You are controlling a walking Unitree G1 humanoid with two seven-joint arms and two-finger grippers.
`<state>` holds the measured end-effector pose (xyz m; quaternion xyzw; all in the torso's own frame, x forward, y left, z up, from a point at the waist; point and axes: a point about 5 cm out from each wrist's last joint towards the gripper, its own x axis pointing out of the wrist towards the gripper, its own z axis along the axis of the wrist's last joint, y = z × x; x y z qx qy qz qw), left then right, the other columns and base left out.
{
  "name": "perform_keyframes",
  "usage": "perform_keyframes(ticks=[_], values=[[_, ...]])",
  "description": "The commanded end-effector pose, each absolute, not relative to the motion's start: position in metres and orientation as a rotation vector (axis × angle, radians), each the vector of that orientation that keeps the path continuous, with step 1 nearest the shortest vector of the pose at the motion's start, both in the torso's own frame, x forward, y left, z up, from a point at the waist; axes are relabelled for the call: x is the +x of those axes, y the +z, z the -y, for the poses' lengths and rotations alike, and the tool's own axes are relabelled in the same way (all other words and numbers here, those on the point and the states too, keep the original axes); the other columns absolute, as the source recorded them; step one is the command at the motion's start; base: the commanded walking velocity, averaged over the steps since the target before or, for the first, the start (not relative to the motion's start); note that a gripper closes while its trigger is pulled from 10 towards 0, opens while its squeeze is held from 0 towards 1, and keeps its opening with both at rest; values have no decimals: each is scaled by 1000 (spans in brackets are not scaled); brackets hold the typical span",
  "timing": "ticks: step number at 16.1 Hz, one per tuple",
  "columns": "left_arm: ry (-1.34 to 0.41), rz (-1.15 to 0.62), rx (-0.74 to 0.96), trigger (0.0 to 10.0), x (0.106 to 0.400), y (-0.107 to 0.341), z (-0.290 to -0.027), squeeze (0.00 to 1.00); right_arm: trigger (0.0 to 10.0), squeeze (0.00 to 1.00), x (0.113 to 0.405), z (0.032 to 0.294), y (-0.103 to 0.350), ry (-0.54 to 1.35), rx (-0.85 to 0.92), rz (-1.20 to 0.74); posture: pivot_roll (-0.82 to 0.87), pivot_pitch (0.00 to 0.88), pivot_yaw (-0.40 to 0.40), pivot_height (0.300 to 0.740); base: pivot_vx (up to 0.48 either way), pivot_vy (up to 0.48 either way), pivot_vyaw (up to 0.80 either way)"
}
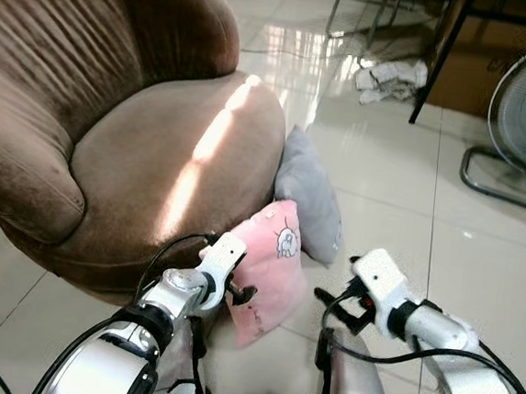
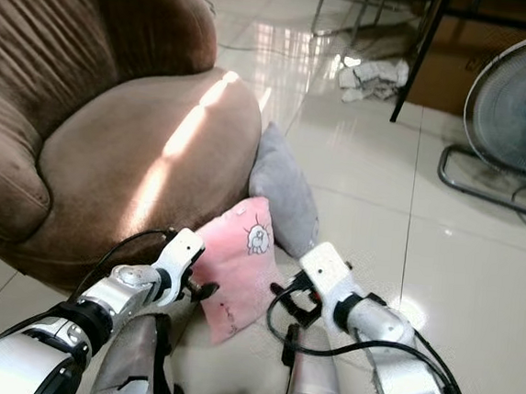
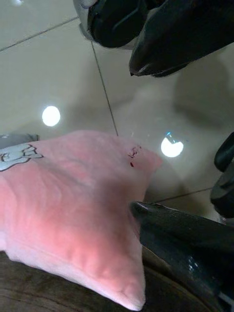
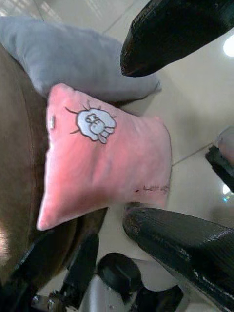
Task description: Move the pillow to the sofa from floor
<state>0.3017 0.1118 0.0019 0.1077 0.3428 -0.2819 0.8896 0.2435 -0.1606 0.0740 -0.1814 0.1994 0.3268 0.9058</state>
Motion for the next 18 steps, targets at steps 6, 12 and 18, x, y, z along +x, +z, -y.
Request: perform_keyframes(ticks=[6,12,18], values=[[-459,-644,326,10000,306,2,-122,992,10000,0,232,161,71,643,-396,-425,-221,308,47,577,0,0,0],[-342,-510,480,10000,313,10,-140,0,10000,0,207,160,76,650,-375,-406,-247,403,-2,577,0,0,0],[-376,-508,538,10000,303,1,-136,0,10000,0,197,152,93,674,-357,-384,-277,414,-24,577,0,0,0]])
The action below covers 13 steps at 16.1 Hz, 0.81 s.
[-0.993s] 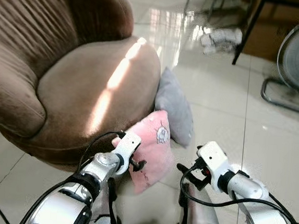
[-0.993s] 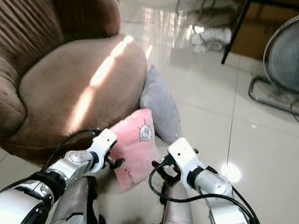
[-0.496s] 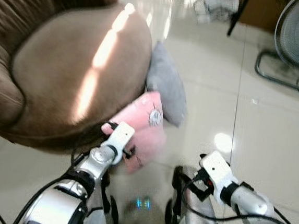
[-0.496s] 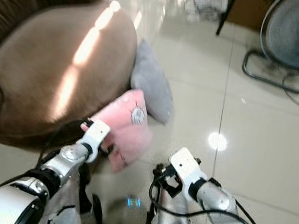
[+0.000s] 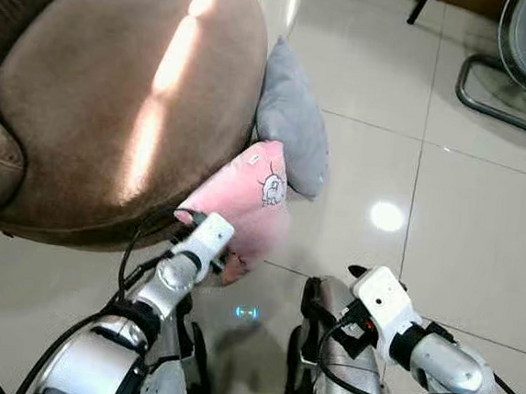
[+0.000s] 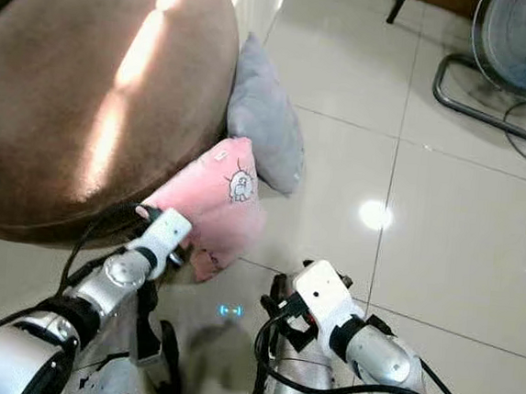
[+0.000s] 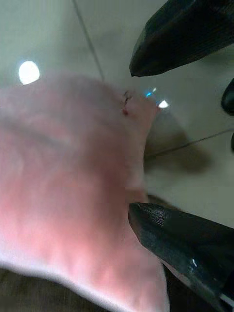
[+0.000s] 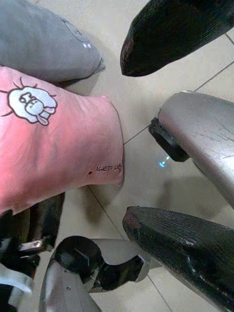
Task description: Move the pillow to the sofa from floor
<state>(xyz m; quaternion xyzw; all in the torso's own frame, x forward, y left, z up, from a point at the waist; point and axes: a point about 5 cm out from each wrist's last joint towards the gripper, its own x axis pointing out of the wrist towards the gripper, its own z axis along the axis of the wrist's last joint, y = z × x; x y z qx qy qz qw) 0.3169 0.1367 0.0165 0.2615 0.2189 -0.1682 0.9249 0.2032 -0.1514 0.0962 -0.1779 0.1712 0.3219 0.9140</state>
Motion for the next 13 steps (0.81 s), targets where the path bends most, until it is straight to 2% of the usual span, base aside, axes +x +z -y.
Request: perform_keyframes(ticks=[1,2,3,5,6,7,8,13], values=[[-385,-511,537,10000,302,0,-135,0,10000,0,197,151,94,675,-355,-384,-277,413,-24,577,0,0,0],[-407,-527,535,8471,299,-3,-133,0,10000,0,196,150,96,686,-352,-385,-280,412,-24,577,0,0,0],[-415,-531,550,4392,297,-5,-132,0,10000,0,196,149,98,691,-353,-387,-283,409,-23,577,0,0,0],[-396,-521,599,4353,298,-4,-135,0,10000,0,196,148,101,698,-358,-389,-289,405,-20,577,0,0,0],[-368,-504,626,3765,301,-2,-138,0,10000,0,196,148,102,698,-360,-390,-290,403,-19,577,0,0,0],[-293,-434,677,4549,308,7,-143,0,10000,0,196,147,103,693,-361,-392,-292,402,-17,577,0,0,0],[-267,-412,679,10000,311,11,-144,0,10000,0,195,147,103,692,-361,-394,-292,402,-17,577,0,0,0],[-250,-250,629,10000,319,27,-138,0,10000,0,197,145,104,685,-357,-400,-279,411,-11,577,0,0,0]])
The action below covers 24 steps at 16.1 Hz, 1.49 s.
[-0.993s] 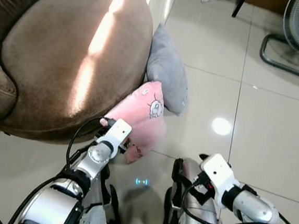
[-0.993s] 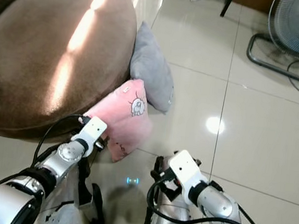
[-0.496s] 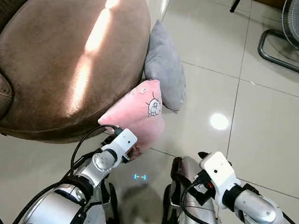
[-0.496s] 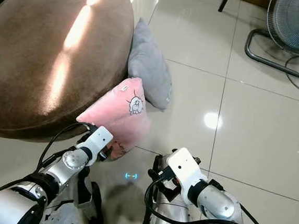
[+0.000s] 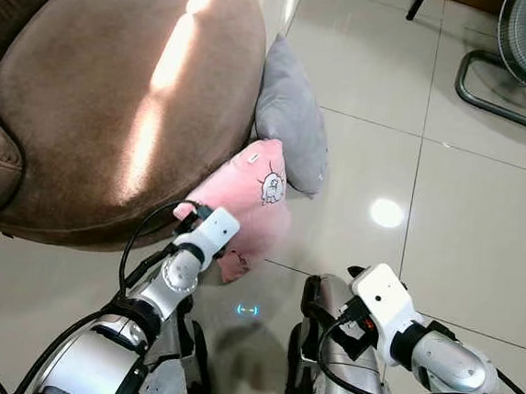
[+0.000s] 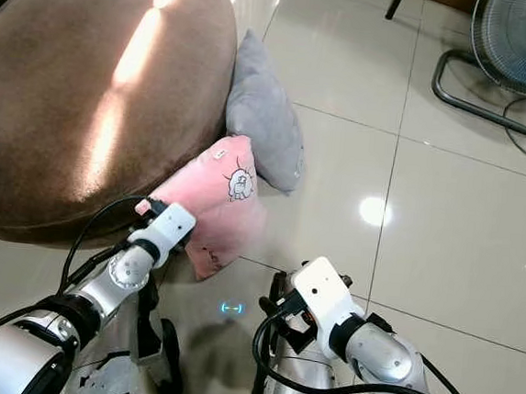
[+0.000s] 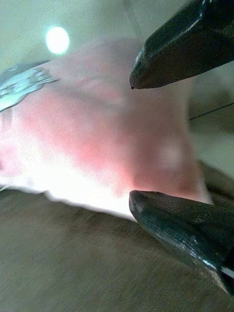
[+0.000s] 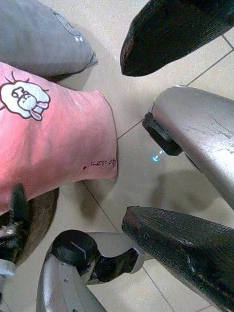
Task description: Move the pillow to the sofa from floor
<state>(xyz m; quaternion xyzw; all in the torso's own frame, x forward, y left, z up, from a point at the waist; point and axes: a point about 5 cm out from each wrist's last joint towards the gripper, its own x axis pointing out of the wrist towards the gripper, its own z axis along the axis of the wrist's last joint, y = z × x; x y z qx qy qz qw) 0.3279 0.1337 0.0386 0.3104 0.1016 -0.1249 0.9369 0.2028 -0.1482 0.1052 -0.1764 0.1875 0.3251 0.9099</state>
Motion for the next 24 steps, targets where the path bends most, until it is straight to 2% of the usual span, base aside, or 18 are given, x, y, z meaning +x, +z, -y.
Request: perform_keyframes(ticks=[1,8,15,16,17,18,19,20,21,23,24], values=[[-232,-219,632,10000,321,31,-139,0,10000,0,197,145,104,685,-356,-401,-278,413,-11,577,0,0,0],[-271,-300,884,10000,311,15,-152,0,10000,0,194,148,98,682,-354,-416,-285,415,-8,577,0,0,0],[-329,-386,749,10000,307,8,-144,0,10000,0,195,147,94,696,-356,-417,-290,415,-10,577,0,0,0],[-232,-317,857,10000,314,16,-153,0,10000,0,196,146,93,695,-357,-417,-293,414,-9,577,0,0,0],[-193,-294,882,10000,316,20,-156,0,10000,0,196,146,93,695,-357,-417,-293,414,-9,577,0,0,0],[-79,-248,895,10000,322,29,-166,0,10000,0,195,147,92,694,-356,-419,-289,414,-6,577,0,0,0],[4,-242,861,10000,323,33,-173,0,10000,0,194,147,91,694,-354,-420,-287,414,-6,577,0,0,0],[103,-295,734,10000,321,30,-181,0,10000,0,194,147,91,694,-352,-421,-287,414,-6,577,0,0,0],[175,-354,567,10000,317,25,-186,0,10000,0,194,147,90,694,-351,-420,-288,416,-5,577,0,0,0],[181,-443,12,10000,307,9,-174,0,10000,0,193,148,90,693,-350,-420,-285,417,-3,577,0,0,0],[171,-436,-67,10000,305,8,-171,0,10000,0,193,148,89,693,-350,-420,-285,414,-2,577,0,0,0]])
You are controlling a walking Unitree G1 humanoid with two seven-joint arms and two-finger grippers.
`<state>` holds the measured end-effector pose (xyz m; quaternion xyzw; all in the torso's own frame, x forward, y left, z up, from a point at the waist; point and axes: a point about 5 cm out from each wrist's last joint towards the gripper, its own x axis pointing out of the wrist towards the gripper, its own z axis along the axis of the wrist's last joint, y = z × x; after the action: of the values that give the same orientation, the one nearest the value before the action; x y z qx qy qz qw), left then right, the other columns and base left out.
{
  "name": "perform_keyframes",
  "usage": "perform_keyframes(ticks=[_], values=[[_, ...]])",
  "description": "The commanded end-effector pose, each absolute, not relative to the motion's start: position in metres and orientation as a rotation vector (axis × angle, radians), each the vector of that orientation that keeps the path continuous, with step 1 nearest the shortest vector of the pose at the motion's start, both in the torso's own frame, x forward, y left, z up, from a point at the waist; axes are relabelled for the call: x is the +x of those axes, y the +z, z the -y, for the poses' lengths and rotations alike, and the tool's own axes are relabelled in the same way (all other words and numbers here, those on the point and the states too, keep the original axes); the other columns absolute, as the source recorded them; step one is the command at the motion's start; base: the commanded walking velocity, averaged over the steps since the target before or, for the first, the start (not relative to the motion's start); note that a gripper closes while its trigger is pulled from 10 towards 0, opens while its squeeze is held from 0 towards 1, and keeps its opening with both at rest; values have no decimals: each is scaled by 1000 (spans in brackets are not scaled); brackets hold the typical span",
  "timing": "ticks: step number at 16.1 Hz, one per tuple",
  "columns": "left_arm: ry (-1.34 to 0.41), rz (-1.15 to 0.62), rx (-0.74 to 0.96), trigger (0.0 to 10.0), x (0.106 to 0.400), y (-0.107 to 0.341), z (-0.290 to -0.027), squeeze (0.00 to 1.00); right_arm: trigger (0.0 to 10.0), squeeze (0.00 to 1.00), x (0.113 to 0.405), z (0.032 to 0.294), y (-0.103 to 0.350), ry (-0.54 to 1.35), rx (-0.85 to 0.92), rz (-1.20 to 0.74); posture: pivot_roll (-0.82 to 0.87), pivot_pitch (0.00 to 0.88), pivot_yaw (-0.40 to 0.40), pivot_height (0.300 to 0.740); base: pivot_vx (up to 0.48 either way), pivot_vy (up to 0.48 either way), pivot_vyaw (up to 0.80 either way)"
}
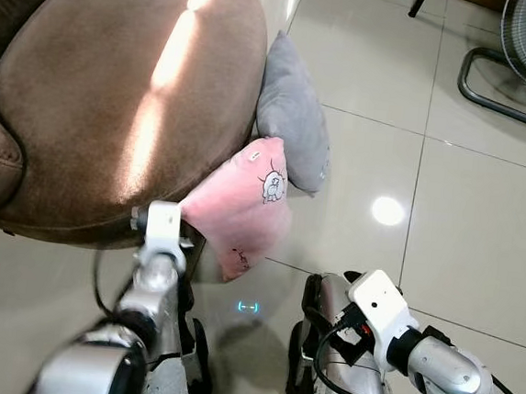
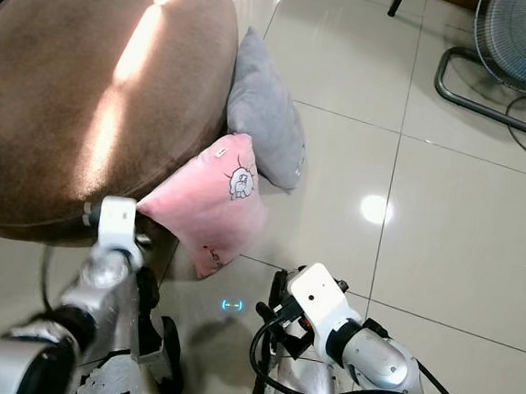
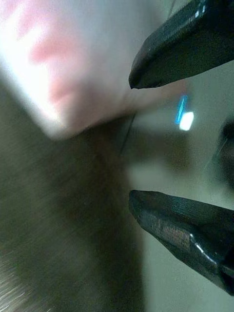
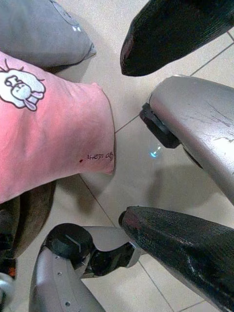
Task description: Move the pillow to the sofa from floor
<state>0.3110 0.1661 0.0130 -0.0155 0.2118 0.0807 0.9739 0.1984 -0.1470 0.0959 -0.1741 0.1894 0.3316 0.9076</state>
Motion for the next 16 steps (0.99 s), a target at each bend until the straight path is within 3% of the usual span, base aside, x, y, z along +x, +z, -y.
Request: perform_keyframes(ticks=[1,2,6,7,11,15,16], values=[[164,-430,-108,10000,305,7,-170,0,10000,0,193,148,89,693,-351,-420,-286,414,-2,577,0,0,0],[123,-425,-168,10000,302,5,-167,0,10000,0,194,148,89,691,-353,-419,-286,414,-3,577,0,0,0],[-98,-447,-141,10000,287,-6,-169,0,10000,0,193,148,91,689,-358,-414,-278,417,-1,577,0,0,0],[-80,-470,-64,10000,283,-10,-179,0,10000,0,193,147,92,689,-358,-412,-278,417,-1,577,0,0,0],[-12,-454,-82,10000,287,-5,-188,0,10000,0,193,146,95,692,-357,-404,-284,420,3,577,0,0,0],[64,-447,-194,10000,291,-3,-186,0,10000,0,190,144,98,693,-353,-401,-319,419,1,577,0,0,0],[133,-434,-287,10000,294,-1,-188,0,10000,0,184,141,100,700,-351,-397,-376,401,-11,577,0,0,0]])
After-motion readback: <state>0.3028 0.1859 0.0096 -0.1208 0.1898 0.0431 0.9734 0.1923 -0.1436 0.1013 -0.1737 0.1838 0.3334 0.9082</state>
